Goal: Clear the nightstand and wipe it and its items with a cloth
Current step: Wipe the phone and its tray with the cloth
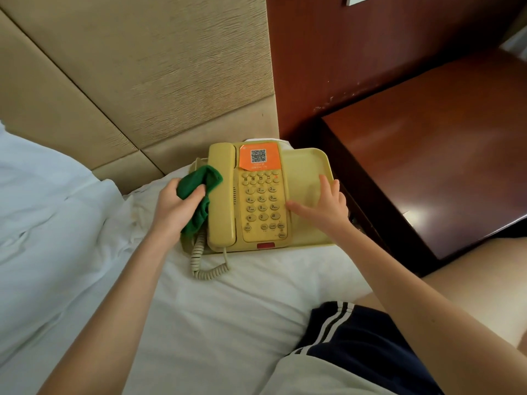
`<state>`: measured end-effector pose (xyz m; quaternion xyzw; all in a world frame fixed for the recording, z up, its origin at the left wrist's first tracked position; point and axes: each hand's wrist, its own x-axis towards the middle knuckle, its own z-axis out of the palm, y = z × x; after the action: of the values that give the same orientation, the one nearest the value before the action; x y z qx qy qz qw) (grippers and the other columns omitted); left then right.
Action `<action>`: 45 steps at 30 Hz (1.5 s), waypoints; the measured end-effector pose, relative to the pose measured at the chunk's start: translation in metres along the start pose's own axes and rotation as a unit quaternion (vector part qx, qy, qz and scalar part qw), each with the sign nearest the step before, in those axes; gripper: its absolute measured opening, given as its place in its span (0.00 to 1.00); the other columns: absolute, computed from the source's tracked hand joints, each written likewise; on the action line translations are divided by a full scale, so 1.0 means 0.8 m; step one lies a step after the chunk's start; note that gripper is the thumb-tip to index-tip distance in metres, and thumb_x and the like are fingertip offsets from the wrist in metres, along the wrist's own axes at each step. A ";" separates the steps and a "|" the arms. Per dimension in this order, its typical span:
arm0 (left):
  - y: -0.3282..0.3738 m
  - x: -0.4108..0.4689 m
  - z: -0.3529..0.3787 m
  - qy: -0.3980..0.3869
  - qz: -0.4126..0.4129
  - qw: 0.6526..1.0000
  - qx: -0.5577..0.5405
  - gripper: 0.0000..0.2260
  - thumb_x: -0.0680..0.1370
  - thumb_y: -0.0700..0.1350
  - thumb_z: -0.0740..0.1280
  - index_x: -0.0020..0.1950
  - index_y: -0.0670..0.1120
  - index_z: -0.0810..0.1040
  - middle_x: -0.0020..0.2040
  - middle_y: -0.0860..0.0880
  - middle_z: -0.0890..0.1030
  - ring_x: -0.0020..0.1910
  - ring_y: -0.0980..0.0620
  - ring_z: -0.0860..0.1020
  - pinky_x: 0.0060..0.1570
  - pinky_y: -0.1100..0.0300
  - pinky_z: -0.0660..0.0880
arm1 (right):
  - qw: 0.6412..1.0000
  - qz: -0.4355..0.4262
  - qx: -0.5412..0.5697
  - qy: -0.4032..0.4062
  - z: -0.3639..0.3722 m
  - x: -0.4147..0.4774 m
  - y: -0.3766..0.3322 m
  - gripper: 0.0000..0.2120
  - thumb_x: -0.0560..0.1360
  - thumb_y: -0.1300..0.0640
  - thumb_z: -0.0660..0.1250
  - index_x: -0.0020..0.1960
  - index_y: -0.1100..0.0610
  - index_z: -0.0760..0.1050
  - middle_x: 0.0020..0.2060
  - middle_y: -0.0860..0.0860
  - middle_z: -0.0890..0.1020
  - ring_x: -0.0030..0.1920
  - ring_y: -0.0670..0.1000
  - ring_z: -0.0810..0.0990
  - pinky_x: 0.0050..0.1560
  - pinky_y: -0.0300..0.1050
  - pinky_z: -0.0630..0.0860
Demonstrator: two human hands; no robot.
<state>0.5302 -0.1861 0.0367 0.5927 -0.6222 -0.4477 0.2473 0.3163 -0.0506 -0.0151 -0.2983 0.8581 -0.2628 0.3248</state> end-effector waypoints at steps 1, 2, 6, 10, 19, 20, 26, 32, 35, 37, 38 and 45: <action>0.002 -0.001 0.004 0.001 0.006 1.000 0.004 0.09 0.76 0.47 0.68 0.55 0.48 0.74 0.48 0.51 0.79 0.49 0.51 0.78 0.49 0.54 0.76 | 1.000 -0.001 0.003 -0.007 0.000 0.000 0.002 0.49 0.69 0.36 0.68 0.77 0.51 0.44 0.77 0.54 0.44 0.76 0.58 0.46 0.73 0.57 0.52; 0.003 -0.003 0.008 0.001 0.013 1.000 0.008 0.09 0.76 0.47 0.68 0.55 0.48 0.74 0.48 0.51 0.79 0.48 0.52 0.77 0.48 0.55 0.75 | 1.000 -0.001 0.014 -0.013 -0.001 0.000 0.004 0.49 0.69 0.37 0.68 0.77 0.51 0.44 0.77 0.54 0.43 0.76 0.57 0.46 0.73 0.58 0.51; 0.008 -0.008 0.019 0.003 0.024 1.000 0.000 0.08 0.76 0.46 0.68 0.54 0.48 0.74 0.47 0.52 0.79 0.48 0.53 0.78 0.46 0.57 0.75 | 0.998 -0.007 0.050 -0.021 -0.005 0.001 0.008 0.45 0.72 0.42 0.69 0.77 0.52 0.44 0.77 0.54 0.43 0.76 0.56 0.46 0.73 0.58 0.51; 0.010 -0.013 0.031 -0.007 0.033 0.999 -0.005 0.07 0.76 0.46 0.68 0.52 0.50 0.74 0.46 0.54 0.79 0.48 0.54 0.78 0.47 0.58 0.75 | 0.992 -0.019 0.120 -0.027 -0.009 0.006 0.014 0.42 0.74 0.50 0.69 0.77 0.50 0.45 0.77 0.53 0.50 0.75 0.57 0.55 0.71 0.59 0.59; 0.012 -0.015 0.034 -0.061 0.011 0.997 -0.036 0.09 0.75 0.47 0.70 0.53 0.51 0.75 0.49 0.53 0.80 0.49 0.55 0.79 0.49 0.57 0.76 | 0.971 -0.021 0.237 -0.031 -0.019 0.004 0.025 0.32 0.75 0.59 0.67 0.74 0.50 0.57 0.66 0.50 0.70 0.62 0.53 0.74 0.60 0.54 0.74; 0.010 -0.012 0.028 -0.057 -0.003 0.997 -0.047 0.09 0.75 0.48 0.70 0.53 0.51 0.75 0.49 0.52 0.80 0.49 0.54 0.79 0.49 0.57 0.76 | 0.970 -0.021 0.239 -0.029 -0.018 0.004 0.026 0.30 0.74 0.59 0.67 0.73 0.50 0.59 0.65 0.51 0.71 0.61 0.53 0.74 0.59 0.54 0.75; -0.008 0.009 0.006 0.038 -0.020 0.999 0.030 0.14 0.74 0.48 0.71 0.55 0.47 0.71 0.48 0.50 0.77 0.52 0.48 0.77 0.51 0.52 0.76 | 0.975 0.009 0.221 -0.019 -0.015 0.006 0.021 0.32 0.70 0.46 0.71 0.69 0.51 0.61 0.62 0.52 0.73 0.58 0.54 0.76 0.57 0.58 0.76; -0.019 0.017 0.013 0.009 -0.009 0.974 0.226 0.27 0.73 0.49 0.72 0.67 0.42 0.67 0.60 0.43 0.75 0.58 0.42 0.74 0.53 0.50 0.72 | 0.984 0.038 0.172 -0.011 -0.012 0.009 0.016 0.42 0.64 0.38 0.73 0.68 0.52 0.59 0.61 0.53 0.73 0.60 0.57 0.75 0.58 0.60 0.75; -0.009 0.020 0.014 -0.004 -0.023 0.951 0.307 0.25 0.73 0.50 0.71 0.65 0.41 0.68 0.58 0.41 0.77 0.58 0.39 0.74 0.52 0.50 0.72 | 0.981 0.066 0.182 -0.014 -0.012 0.011 0.017 0.40 0.66 0.40 0.73 0.69 0.55 0.58 0.62 0.53 0.72 0.60 0.56 0.75 0.58 0.59 0.75; 0.001 0.024 0.015 -0.017 -0.052 0.946 0.320 0.19 0.74 0.50 0.70 0.58 0.40 0.72 0.53 0.40 0.78 0.54 0.39 0.75 0.47 0.52 0.71 | 0.978 0.083 0.189 -0.022 -0.012 0.014 0.016 0.41 0.65 0.40 0.74 0.68 0.56 0.59 0.62 0.54 0.72 0.60 0.57 0.74 0.58 0.58 0.75; 0.005 0.027 0.015 -0.022 -0.071 0.949 0.307 0.16 0.73 0.50 0.71 0.53 0.40 0.74 0.50 0.40 0.79 0.51 0.40 0.76 0.45 0.53 0.71 | 0.977 0.088 0.191 -0.025 -0.012 0.015 0.016 0.41 0.65 0.40 0.74 0.68 0.56 0.59 0.62 0.54 0.72 0.60 0.57 0.74 0.58 0.58 0.75; 0.017 0.037 0.019 -0.018 -0.155 0.966 0.207 0.19 0.70 0.50 0.74 0.51 0.41 0.71 0.48 0.41 0.77 0.50 0.41 0.77 0.51 0.49 0.75 | 0.973 0.078 0.217 -0.019 -0.020 0.022 0.020 0.51 0.49 0.33 0.75 0.65 0.54 0.62 0.59 0.55 0.74 0.57 0.58 0.77 0.55 0.60 0.76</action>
<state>0.5054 -0.2117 0.0350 0.7118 -0.6062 -0.3530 0.0356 0.2886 -0.0475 -0.0222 -0.1582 0.7950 -0.4106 0.4176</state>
